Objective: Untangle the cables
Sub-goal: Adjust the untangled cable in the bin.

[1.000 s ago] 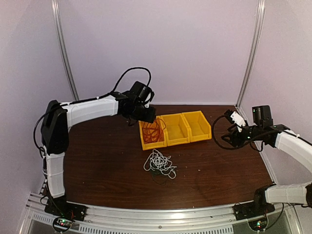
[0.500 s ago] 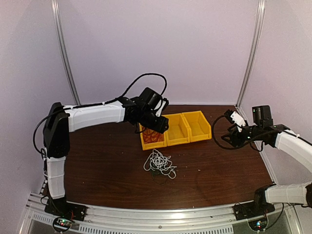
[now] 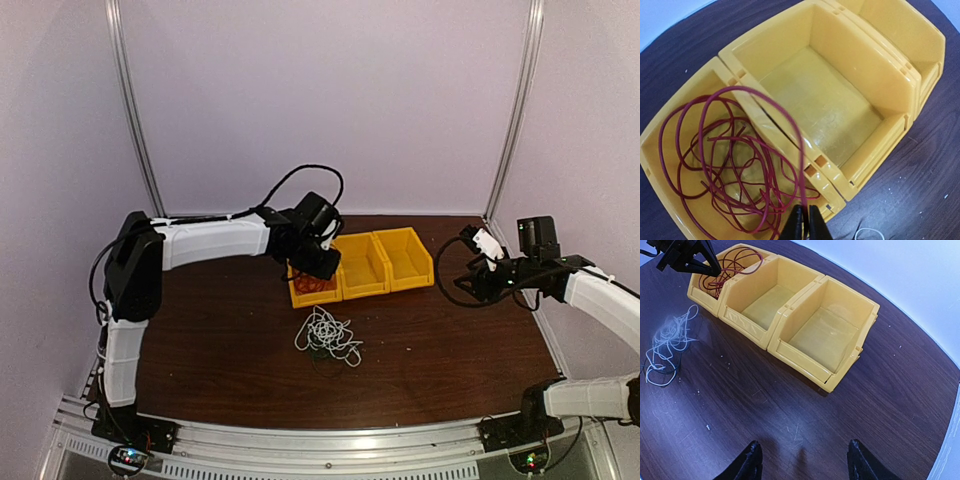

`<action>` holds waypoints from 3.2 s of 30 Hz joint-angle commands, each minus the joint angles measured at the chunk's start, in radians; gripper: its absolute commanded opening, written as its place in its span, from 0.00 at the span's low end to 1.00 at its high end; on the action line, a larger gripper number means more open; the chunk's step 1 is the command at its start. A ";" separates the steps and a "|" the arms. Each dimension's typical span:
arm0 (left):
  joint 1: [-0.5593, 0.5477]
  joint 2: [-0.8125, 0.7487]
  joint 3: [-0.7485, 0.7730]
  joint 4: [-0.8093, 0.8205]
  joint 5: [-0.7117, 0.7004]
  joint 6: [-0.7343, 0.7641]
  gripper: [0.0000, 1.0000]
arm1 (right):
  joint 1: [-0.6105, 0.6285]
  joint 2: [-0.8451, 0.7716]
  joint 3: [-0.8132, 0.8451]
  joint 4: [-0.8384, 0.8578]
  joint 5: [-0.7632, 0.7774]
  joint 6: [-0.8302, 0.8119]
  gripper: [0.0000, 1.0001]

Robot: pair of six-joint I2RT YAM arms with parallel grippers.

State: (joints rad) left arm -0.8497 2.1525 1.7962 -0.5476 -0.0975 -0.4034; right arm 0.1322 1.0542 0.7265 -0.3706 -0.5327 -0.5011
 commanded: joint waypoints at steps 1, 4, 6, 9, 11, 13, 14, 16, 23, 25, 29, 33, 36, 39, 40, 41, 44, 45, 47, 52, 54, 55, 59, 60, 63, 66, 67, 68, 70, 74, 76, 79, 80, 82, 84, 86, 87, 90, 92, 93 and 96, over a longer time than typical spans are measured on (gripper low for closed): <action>0.021 -0.016 0.016 0.013 -0.039 -0.038 0.00 | -0.006 -0.010 -0.011 -0.005 0.020 -0.007 0.58; 0.036 -0.045 -0.044 0.028 -0.021 -0.063 0.00 | -0.006 -0.011 -0.013 -0.005 0.020 -0.008 0.58; 0.042 -0.064 -0.078 0.028 -0.014 -0.077 0.00 | -0.006 -0.011 -0.013 -0.007 0.020 -0.009 0.58; 0.044 -0.096 -0.134 0.029 -0.013 -0.100 0.00 | -0.006 -0.011 -0.013 -0.007 0.020 -0.010 0.58; 0.046 -0.118 -0.172 0.030 -0.022 -0.111 0.00 | -0.006 -0.011 -0.013 -0.007 0.020 -0.010 0.58; 0.049 -0.137 -0.201 0.038 -0.028 -0.118 0.00 | -0.006 -0.012 -0.013 -0.007 0.019 -0.011 0.58; 0.052 -0.142 -0.212 0.045 -0.027 -0.118 0.00 | -0.006 -0.011 -0.013 -0.008 0.018 -0.011 0.58; 0.058 -0.143 -0.214 0.053 -0.014 -0.115 0.00 | -0.006 -0.011 -0.012 -0.008 0.017 -0.012 0.58; 0.090 -0.018 -0.068 0.046 0.061 -0.076 0.00 | -0.006 -0.010 -0.012 -0.013 0.015 -0.014 0.58; 0.099 0.029 -0.015 0.035 0.071 -0.067 0.00 | -0.006 -0.012 -0.012 -0.014 0.018 -0.014 0.58; 0.103 0.096 0.058 0.015 0.069 -0.055 0.00 | -0.007 -0.016 -0.015 -0.012 0.020 -0.015 0.58; 0.106 0.124 0.067 0.002 0.060 -0.060 0.00 | -0.006 -0.011 -0.015 -0.013 0.020 -0.017 0.58; 0.106 0.122 0.029 0.006 0.079 -0.069 0.00 | -0.006 -0.006 -0.015 -0.014 0.017 -0.021 0.58; 0.104 0.119 -0.005 0.016 0.122 -0.064 0.00 | -0.006 0.003 -0.013 -0.016 0.015 -0.025 0.58; 0.103 0.116 -0.008 0.017 0.136 -0.061 0.00 | -0.006 0.006 -0.013 -0.016 0.014 -0.025 0.58; 0.102 0.110 -0.010 0.017 0.142 -0.056 0.00 | -0.006 0.009 -0.012 -0.017 0.013 -0.026 0.58; 0.093 0.071 -0.007 0.016 0.150 -0.039 0.06 | -0.006 0.013 -0.012 -0.019 0.012 -0.028 0.58; 0.090 0.051 -0.007 0.017 0.148 -0.033 0.14 | -0.006 0.013 -0.012 -0.019 0.013 -0.028 0.58; 0.085 0.009 -0.009 0.017 0.135 -0.021 0.25 | -0.006 0.011 -0.011 -0.019 0.012 -0.028 0.58; 0.084 -0.098 -0.012 -0.007 0.125 0.002 0.42 | -0.007 0.013 -0.013 -0.019 0.016 -0.028 0.58; 0.084 -0.129 -0.002 -0.038 0.116 0.013 0.46 | -0.005 0.014 -0.012 -0.018 0.017 -0.028 0.58; 0.084 -0.142 0.004 -0.056 0.113 0.022 0.47 | -0.005 0.016 -0.012 -0.019 0.015 -0.028 0.58; 0.106 -0.173 0.016 -0.086 0.025 0.055 0.51 | -0.005 0.020 -0.010 -0.019 0.014 -0.029 0.58; 0.117 -0.169 0.021 -0.086 0.014 0.064 0.51 | -0.005 0.020 -0.010 -0.019 0.014 -0.030 0.58; 0.139 -0.134 0.058 -0.082 0.006 0.113 0.53 | -0.005 0.017 -0.010 -0.020 0.016 -0.030 0.58; 0.147 -0.073 0.101 -0.083 -0.047 0.141 0.57 | -0.006 0.016 -0.011 -0.021 0.018 -0.030 0.58; 0.154 -0.052 0.113 -0.082 -0.042 0.141 0.57 | -0.006 0.016 -0.011 -0.021 0.019 -0.030 0.58; 0.162 -0.033 0.125 -0.083 -0.031 0.140 0.58 | -0.005 0.016 -0.012 -0.020 0.020 -0.030 0.58; 0.170 0.008 0.147 -0.084 -0.011 0.137 0.59 | -0.005 0.016 -0.012 -0.021 0.020 -0.030 0.58; 0.170 0.070 0.174 -0.084 0.031 0.136 0.59 | -0.004 0.022 -0.012 -0.020 0.022 -0.032 0.58; 0.171 0.090 0.178 -0.083 0.041 0.131 0.56 | -0.005 0.026 -0.012 -0.022 0.022 -0.034 0.59; 0.170 0.110 0.173 -0.080 0.045 0.124 0.44 | -0.004 0.030 -0.010 -0.024 0.020 -0.036 0.59; 0.170 0.112 0.165 -0.072 0.046 0.121 0.37 | -0.005 0.030 -0.011 -0.024 0.020 -0.037 0.58; 0.170 0.111 0.146 -0.055 0.054 0.113 0.21 | -0.004 0.030 -0.012 -0.024 0.020 -0.037 0.58; 0.170 0.110 0.131 -0.044 0.064 0.103 0.06 | -0.005 0.029 -0.012 -0.024 0.020 -0.037 0.59; 0.170 0.109 0.116 -0.034 0.079 0.091 0.00 | -0.005 0.029 -0.012 -0.024 0.021 -0.037 0.58; 0.170 0.108 0.109 -0.029 0.088 0.088 0.00 | -0.005 0.027 -0.011 -0.025 0.022 -0.037 0.58; 0.170 0.105 0.090 -0.028 0.097 0.071 0.00 | -0.005 0.026 -0.012 -0.026 0.022 -0.037 0.58; 0.170 0.097 0.078 -0.031 0.097 0.061 0.00 | -0.004 0.027 -0.011 -0.025 0.020 -0.037 0.59; 0.170 0.090 0.070 -0.035 0.113 0.057 0.00 | -0.005 0.028 -0.013 -0.026 0.020 -0.037 0.58; 0.170 0.062 0.052 -0.044 0.129 0.057 0.08 | -0.005 0.041 -0.011 -0.029 0.017 -0.041 0.59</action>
State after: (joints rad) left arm -0.6796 2.2654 1.8763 -0.6014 -0.0082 -0.3290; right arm 0.1322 1.0817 0.7261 -0.3923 -0.5247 -0.5285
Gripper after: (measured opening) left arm 0.028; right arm 0.586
